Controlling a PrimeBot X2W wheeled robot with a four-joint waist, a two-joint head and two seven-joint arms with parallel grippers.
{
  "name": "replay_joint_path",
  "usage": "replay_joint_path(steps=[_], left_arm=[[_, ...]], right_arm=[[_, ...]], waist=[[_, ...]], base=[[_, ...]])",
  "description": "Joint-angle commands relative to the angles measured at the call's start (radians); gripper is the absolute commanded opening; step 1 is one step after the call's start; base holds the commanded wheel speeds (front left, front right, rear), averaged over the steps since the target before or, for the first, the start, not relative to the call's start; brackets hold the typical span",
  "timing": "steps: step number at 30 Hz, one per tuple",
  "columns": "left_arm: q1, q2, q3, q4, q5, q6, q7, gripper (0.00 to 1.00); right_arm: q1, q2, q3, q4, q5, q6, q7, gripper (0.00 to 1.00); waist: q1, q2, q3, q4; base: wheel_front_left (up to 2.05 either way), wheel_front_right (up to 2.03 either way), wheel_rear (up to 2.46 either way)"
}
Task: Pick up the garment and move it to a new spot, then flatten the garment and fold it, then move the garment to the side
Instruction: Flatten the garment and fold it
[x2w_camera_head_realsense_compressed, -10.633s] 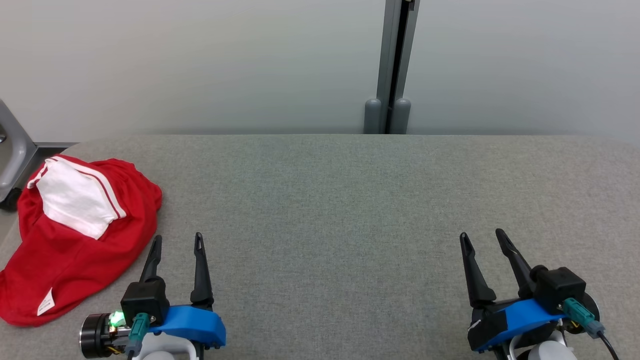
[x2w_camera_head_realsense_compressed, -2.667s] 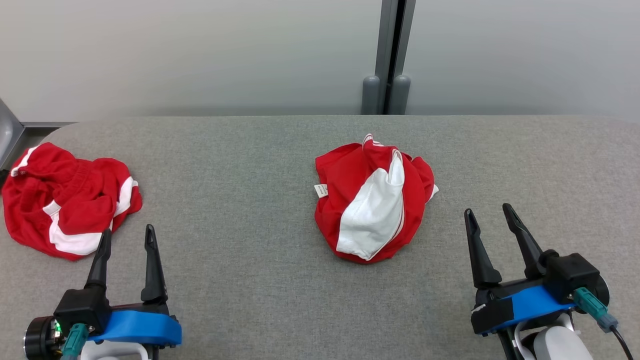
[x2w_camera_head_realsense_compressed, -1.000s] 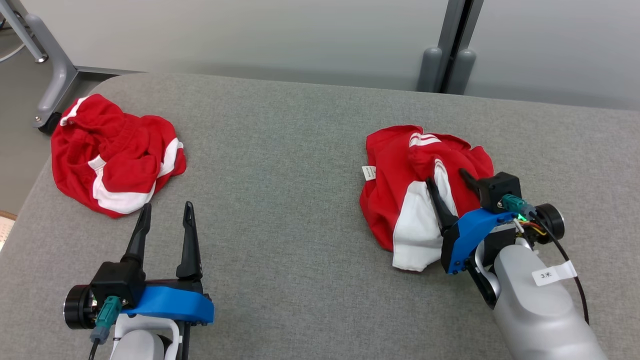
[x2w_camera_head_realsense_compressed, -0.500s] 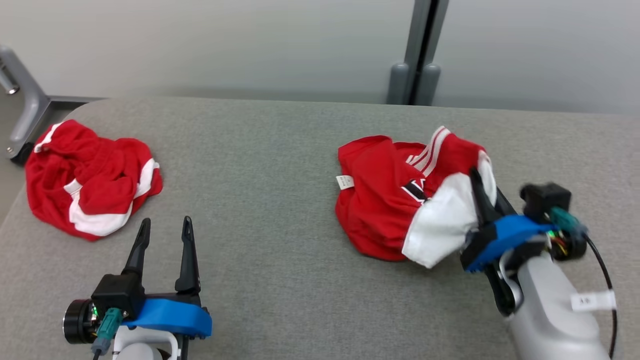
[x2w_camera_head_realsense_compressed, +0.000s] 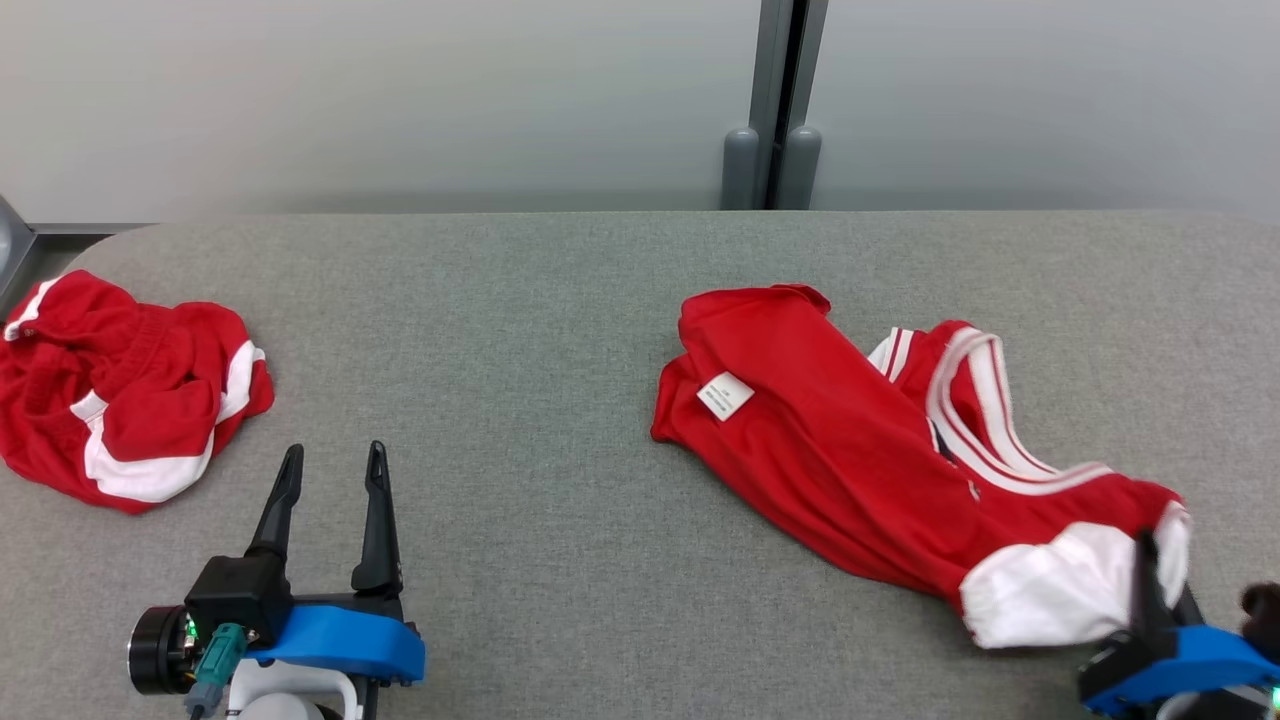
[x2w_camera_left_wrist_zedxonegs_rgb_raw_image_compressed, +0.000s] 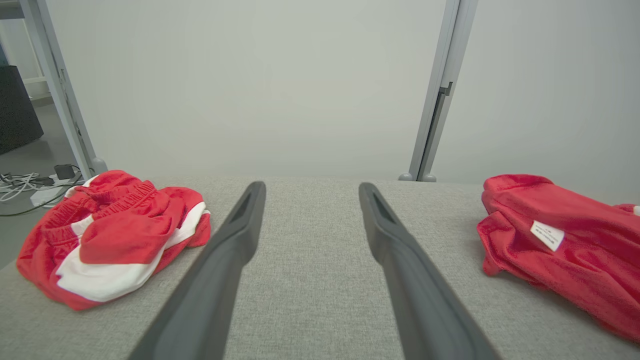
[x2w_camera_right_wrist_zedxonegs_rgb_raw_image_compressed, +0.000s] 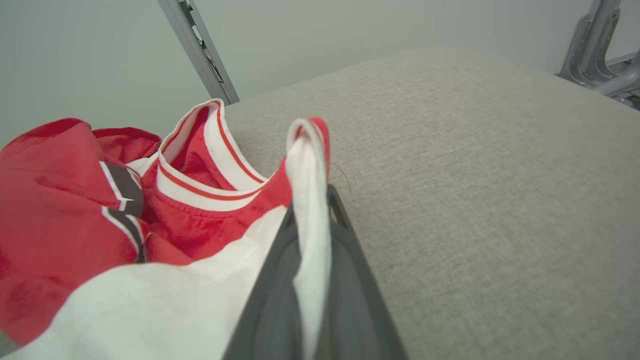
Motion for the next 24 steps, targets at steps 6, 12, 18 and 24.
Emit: replay_joint_path(steps=[6, 12, 18, 24], left_arm=[[-0.012, -0.002, 0.002, -0.007, -0.004, -0.004, -0.003, 1.0], [-0.009, -0.002, 0.007, -0.005, -0.005, -0.003, -0.003, 1.0], [-0.011, -0.002, 0.012, -0.003, -0.001, -0.002, -0.003, 1.0], [-0.012, -0.002, 0.02, -0.003, 0.008, -0.005, -0.003, 1.0]], right_arm=[[0.071, -0.004, -0.121, -0.037, -0.01, 0.001, -0.005, 0.0], [0.045, -0.005, -0.136, -0.103, -0.038, 0.001, -0.005, 1.0], [0.015, -0.004, -0.074, -0.245, -0.032, 0.001, -0.005, 1.0], [0.006, -0.004, 0.065, -0.361, -0.02, 0.001, -0.005, 1.0]], waist=[[0.0, 0.0, 0.009, -0.001], [0.0, 0.0, 0.007, -0.004], [0.0, 0.0, 0.005, -0.004], [0.0, 0.0, 0.002, -0.004]], base=[[0.0, 0.0, 0.0], [0.0, 0.0, 0.0], [0.0, 0.0, 0.0], [0.0, 0.0, 0.0]])
